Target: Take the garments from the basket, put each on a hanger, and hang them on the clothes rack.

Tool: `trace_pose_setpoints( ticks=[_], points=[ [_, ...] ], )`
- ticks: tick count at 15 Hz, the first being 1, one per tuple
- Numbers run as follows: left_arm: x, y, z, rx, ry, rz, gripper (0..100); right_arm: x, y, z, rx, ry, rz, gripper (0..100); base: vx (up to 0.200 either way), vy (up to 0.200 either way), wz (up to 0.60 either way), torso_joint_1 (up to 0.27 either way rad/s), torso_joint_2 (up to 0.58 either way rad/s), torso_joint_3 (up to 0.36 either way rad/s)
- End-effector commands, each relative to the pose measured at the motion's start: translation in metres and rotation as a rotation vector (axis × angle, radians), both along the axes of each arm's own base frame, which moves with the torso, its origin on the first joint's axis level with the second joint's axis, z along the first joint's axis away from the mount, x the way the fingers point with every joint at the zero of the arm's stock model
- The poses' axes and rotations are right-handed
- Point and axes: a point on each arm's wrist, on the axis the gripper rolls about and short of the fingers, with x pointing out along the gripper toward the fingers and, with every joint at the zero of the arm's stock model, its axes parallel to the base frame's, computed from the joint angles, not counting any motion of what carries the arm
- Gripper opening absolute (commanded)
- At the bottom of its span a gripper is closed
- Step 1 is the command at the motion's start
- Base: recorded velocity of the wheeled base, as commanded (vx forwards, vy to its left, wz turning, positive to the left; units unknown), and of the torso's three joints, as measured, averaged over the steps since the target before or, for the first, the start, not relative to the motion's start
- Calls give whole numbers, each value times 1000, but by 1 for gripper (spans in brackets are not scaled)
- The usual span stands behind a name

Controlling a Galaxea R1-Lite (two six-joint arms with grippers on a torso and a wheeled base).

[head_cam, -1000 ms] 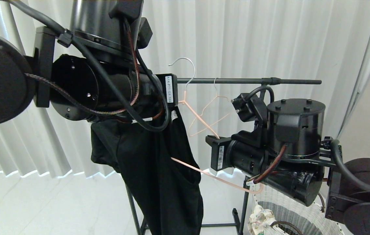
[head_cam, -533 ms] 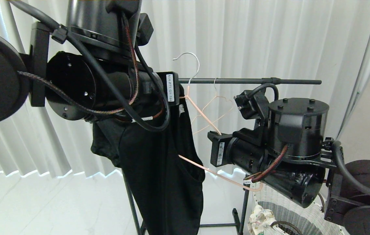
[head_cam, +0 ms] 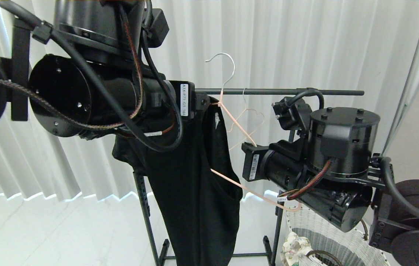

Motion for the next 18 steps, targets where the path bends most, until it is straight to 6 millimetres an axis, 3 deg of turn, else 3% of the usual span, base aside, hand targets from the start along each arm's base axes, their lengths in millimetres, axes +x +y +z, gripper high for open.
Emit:
trace_pose_setpoints(
  ticks=[1,5,8,10,13,15,17,18],
  points=[
    [-7,6,-1,24,-2,-10,100,1,-2,4,17,-15,-6,0,0,0,0,0,0,0],
    [-20,-6,-5,38,9,-76,100,3,-3,8,47,-41,-33,0,0,0,0,0,0,0],
    [-34,-3,-14,61,31,-102,100,4,-10,16,81,-65,-59,0,0,0,0,0,0,0],
    [-43,6,-16,65,36,-108,100,1,-17,20,89,-74,-64,0,0,0,0,0,0,0],
    [-62,30,-2,43,-13,-140,100,-10,-39,10,33,-69,-72,0,0,0,0,0,0,0],
    [-59,48,6,83,-49,-135,100,-24,-50,1,16,-90,-47,0,0,0,0,0,0,0],
    [-61,58,7,93,-54,-203,100,-36,-64,-4,-8,-114,5,0,0,0,0,0,0,0],
    [-66,67,2,99,-44,-343,100,-51,-82,-7,-43,-139,91,0,0,0,0,0,0,0]
  ],
)
